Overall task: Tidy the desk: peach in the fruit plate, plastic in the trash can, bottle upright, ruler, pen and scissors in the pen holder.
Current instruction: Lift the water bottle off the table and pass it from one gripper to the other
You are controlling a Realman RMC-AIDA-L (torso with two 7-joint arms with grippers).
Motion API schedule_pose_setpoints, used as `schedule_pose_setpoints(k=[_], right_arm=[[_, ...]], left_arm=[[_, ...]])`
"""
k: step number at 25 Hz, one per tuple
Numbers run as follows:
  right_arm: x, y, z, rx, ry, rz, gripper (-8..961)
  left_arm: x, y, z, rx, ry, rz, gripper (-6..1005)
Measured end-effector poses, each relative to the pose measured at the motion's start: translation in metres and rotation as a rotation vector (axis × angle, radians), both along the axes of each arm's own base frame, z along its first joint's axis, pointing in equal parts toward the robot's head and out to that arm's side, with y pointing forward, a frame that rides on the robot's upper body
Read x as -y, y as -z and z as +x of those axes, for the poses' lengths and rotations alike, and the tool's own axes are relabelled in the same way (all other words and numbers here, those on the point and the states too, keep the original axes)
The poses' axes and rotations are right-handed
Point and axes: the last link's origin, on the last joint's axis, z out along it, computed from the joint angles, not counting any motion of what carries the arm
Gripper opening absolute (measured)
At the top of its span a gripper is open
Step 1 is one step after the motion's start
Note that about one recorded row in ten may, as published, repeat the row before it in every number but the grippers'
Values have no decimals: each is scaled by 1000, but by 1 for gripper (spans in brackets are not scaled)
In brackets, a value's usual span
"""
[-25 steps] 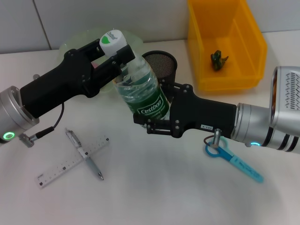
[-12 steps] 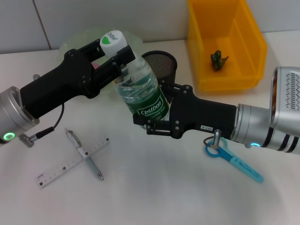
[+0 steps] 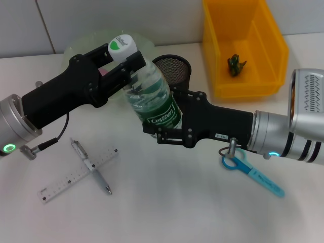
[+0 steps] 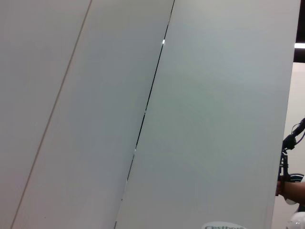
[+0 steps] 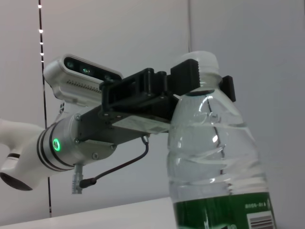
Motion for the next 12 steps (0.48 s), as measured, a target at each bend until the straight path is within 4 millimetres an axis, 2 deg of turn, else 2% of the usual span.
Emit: schedule_pose_setpoints(k=[7, 12], right_arm=[[-3, 1, 2, 15, 16, 7, 770], [-11, -2, -4, 26, 15, -26, 769]], left_arm=[[1, 1, 0, -8, 10, 1, 447], [2, 2, 1, -14, 17, 0, 448]])
